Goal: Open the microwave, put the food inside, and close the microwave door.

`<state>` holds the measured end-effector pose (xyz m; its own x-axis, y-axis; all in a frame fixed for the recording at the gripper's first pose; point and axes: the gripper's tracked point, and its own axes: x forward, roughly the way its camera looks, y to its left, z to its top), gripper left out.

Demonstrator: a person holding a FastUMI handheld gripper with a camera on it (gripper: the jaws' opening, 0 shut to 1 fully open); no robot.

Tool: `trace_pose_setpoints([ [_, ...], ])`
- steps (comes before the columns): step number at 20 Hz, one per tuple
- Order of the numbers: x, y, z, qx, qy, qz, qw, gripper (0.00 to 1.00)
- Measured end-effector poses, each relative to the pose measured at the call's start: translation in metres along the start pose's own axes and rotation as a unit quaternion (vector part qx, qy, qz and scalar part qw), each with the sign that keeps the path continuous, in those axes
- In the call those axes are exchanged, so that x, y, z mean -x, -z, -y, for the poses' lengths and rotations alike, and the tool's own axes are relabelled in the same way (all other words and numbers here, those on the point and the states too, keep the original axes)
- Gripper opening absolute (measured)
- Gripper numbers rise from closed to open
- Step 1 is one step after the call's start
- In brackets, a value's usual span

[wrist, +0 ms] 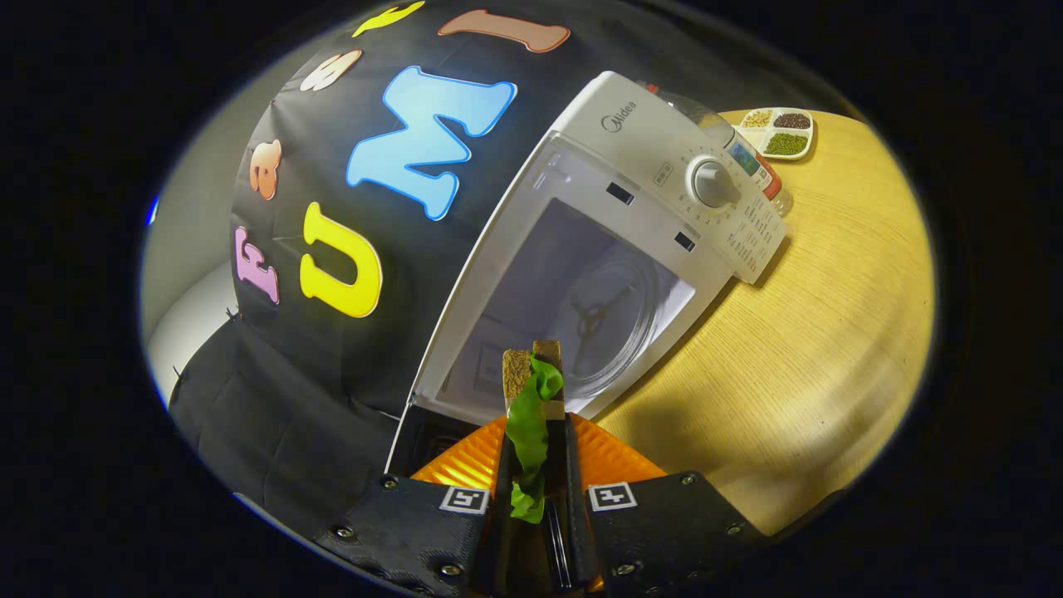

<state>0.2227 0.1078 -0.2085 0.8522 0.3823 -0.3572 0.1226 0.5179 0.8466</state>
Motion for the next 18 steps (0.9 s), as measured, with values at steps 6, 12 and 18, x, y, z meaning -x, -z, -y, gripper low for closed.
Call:
trace_pose_setpoints([
  [6, -0.046, -0.015, 0.007, -0.002, -0.001, 0.037, 0.999, 0.29],
  [12, -0.081, -0.028, 0.007, 0.0, -0.005, 0.076, 0.997, 0.29],
  [18, -0.116, -0.036, 0.026, -0.027, 0.015, 0.089, 0.996, 0.29],
])
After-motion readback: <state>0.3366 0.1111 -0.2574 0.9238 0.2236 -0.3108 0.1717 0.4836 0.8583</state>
